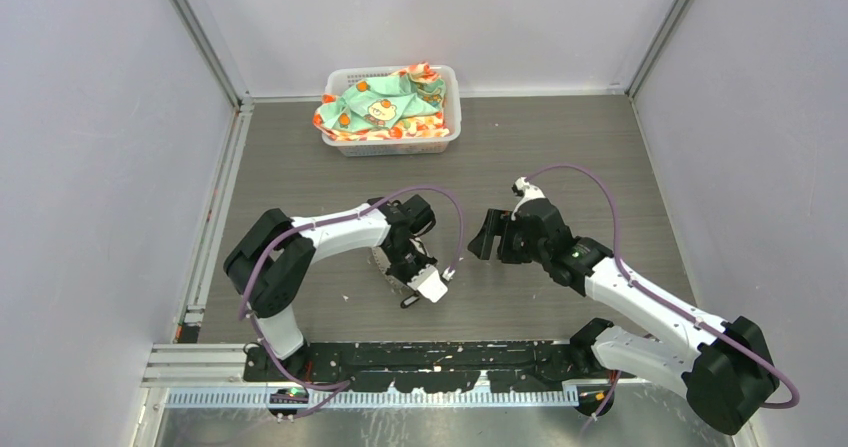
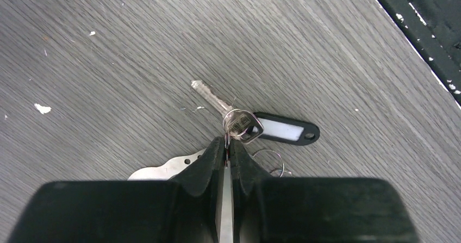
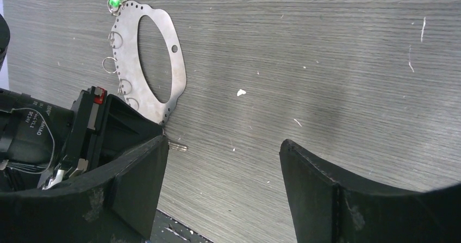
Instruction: Put the keys on the keyring
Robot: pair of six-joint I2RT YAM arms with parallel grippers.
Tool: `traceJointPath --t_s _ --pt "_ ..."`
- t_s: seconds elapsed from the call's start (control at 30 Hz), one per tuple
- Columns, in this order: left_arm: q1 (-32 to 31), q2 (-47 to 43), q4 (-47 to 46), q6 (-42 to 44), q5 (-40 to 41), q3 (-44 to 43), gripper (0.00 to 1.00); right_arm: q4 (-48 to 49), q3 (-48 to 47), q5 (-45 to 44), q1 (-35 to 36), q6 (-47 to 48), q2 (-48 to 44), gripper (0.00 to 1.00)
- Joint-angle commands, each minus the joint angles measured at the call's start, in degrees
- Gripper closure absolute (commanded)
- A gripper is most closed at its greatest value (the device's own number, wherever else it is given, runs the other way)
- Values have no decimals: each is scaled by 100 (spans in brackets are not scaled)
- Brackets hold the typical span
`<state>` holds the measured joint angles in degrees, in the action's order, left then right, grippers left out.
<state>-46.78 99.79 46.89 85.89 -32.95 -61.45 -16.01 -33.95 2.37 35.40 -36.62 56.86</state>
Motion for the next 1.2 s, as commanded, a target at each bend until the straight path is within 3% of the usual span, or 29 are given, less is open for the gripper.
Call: traceJointPath --t_s 0.0,0.1,0.5,0.6,0.9,1.17 --pt "-24 -199 -48 -18 -78 -32 93 286 20 84 -29 -82 -160 21" --pt "-24 -280 -158 -148 -91 -15 100 296 4 80 -26 -73 -166 21" --pt "236 -1184 -626 -1566 -640 -189 100 566 -68 339 -30 159 -521 21" --pt "411 -1508 -884 -2103 -1036 -271 100 701 -121 551 -38 189 -724 20" --pt "530 -2566 -1851 -3186 -1157 -195 100 930 -219 1151 -39 438 -1755 17" --pt "530 -3269 -2472 -5073 -1002 -479 100 1071 -923 2247 -33 758 -1865 16"
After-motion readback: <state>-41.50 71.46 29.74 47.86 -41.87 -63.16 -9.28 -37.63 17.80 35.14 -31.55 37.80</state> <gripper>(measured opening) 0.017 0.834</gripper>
